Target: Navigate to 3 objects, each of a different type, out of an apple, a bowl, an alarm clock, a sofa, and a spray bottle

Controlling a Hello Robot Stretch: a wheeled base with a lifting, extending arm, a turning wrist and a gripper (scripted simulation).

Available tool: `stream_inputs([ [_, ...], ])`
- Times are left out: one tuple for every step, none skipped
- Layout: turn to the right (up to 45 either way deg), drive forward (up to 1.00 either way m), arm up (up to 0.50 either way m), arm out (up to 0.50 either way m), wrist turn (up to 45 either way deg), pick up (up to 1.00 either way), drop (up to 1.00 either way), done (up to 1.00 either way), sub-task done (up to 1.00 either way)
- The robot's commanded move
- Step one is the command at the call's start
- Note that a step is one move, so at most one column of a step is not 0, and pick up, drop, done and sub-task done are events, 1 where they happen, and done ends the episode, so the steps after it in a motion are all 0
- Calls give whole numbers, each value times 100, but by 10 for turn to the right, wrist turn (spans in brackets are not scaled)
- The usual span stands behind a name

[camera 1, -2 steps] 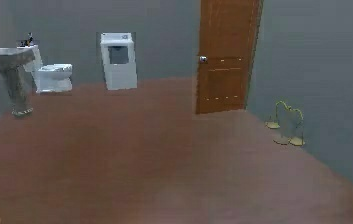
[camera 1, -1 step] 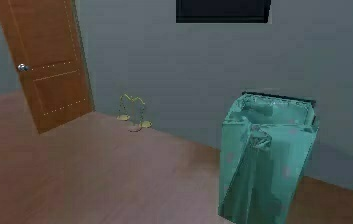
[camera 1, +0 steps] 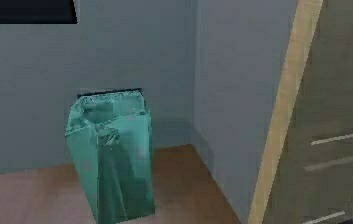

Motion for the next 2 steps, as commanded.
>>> stream_inputs([
  [450, 0, 0, 0, 0, 0, 0, 0, 0],
  [0, 30, 0, 0, 0, 0, 0, 0, 0],
])
